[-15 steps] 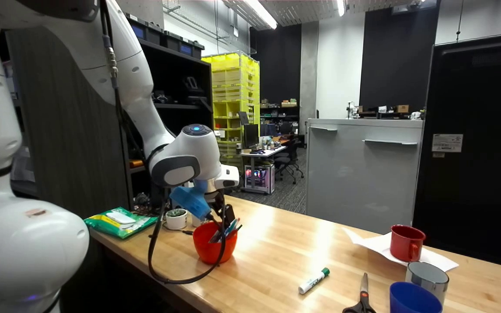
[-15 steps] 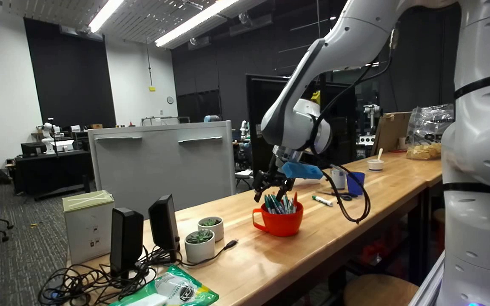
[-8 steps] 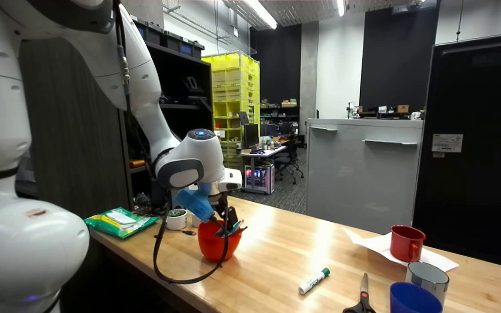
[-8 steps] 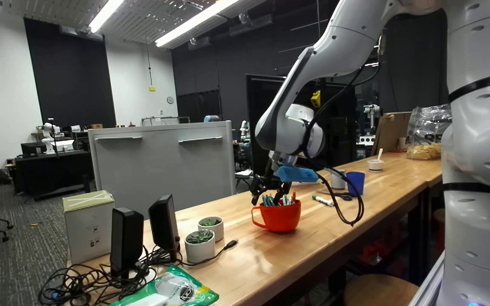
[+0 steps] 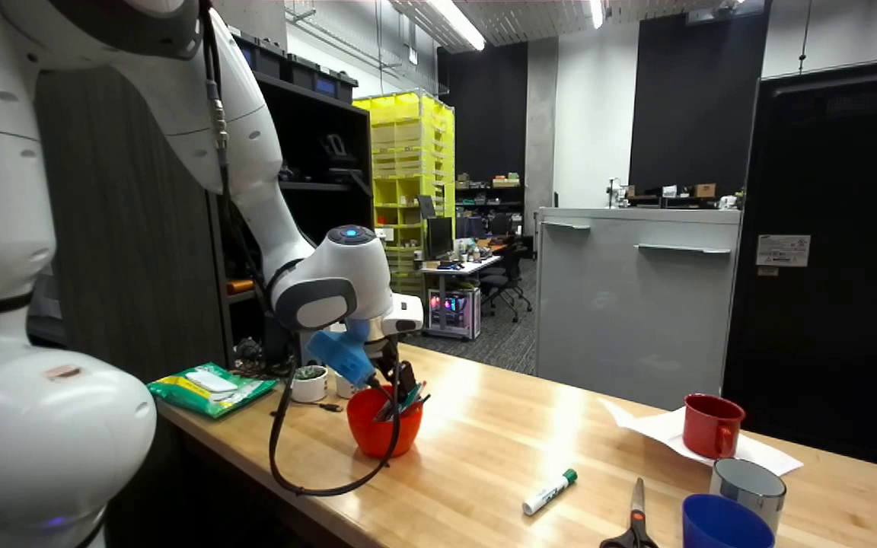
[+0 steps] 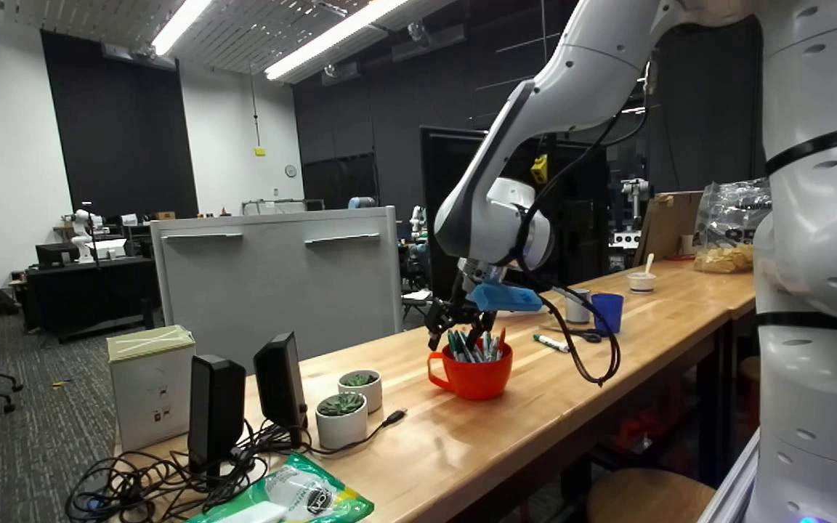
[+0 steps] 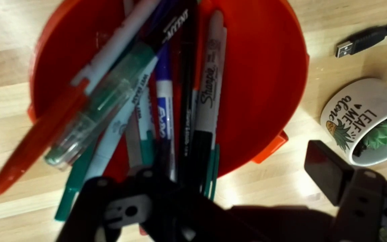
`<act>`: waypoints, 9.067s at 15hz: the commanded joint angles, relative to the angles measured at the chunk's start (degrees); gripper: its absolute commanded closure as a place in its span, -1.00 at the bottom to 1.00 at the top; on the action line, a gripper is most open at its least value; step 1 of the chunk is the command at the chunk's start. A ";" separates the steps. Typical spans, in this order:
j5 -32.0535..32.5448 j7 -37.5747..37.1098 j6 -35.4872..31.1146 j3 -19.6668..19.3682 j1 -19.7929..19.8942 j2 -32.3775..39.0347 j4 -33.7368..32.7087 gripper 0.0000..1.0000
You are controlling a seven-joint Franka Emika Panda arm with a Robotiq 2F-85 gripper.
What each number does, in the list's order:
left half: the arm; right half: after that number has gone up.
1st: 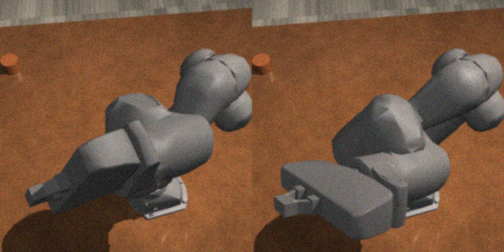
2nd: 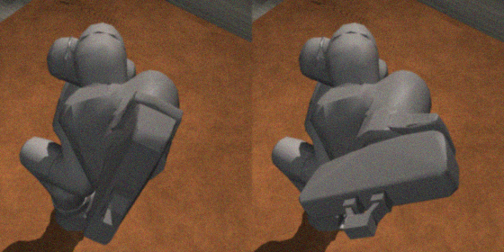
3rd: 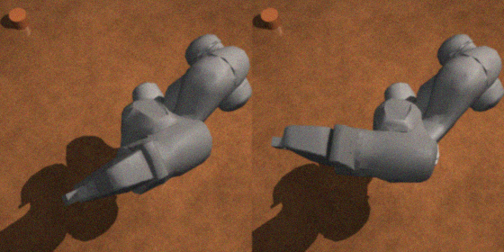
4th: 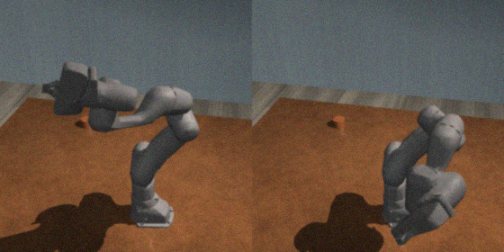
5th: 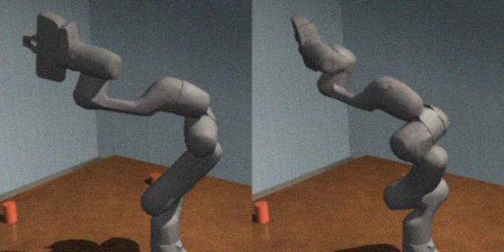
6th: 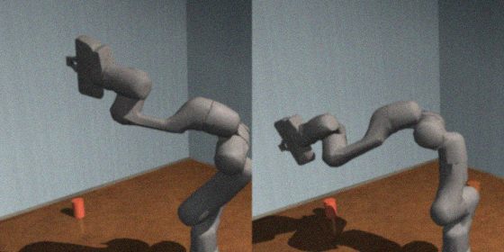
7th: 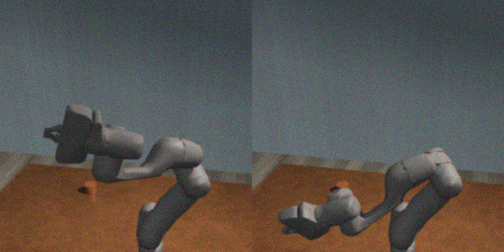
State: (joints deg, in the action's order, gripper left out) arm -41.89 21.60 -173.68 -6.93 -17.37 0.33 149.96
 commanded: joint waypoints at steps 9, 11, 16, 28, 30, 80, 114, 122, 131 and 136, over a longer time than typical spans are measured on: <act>-2.14 2.82 -1.27 2.07 -0.91 -5.43 4.03 -1.00; -2.07 2.88 -1.23 2.18 -0.93 -6.31 4.57 -1.00; -2.43 3.52 -1.01 2.05 -1.15 -7.01 5.07 -1.00; -3.29 4.14 -0.94 1.69 -1.38 -5.59 3.99 -1.00; -4.08 5.24 -1.55 1.68 -1.58 -5.97 4.16 -1.00; -3.91 6.55 0.07 1.88 0.05 0.09 -0.87 0.87; -4.69 9.08 -1.68 3.29 -1.06 -3.76 1.30 -0.62; -5.43 10.15 -1.03 3.19 -1.14 -2.60 -0.01 0.48; -5.84 11.47 -0.64 3.25 -0.68 0.36 -2.18 1.00; -5.10 11.24 -0.78 3.32 -0.37 1.74 -3.80 0.12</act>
State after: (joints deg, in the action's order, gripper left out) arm -45.50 31.04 -174.87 -3.78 -17.74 0.90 147.53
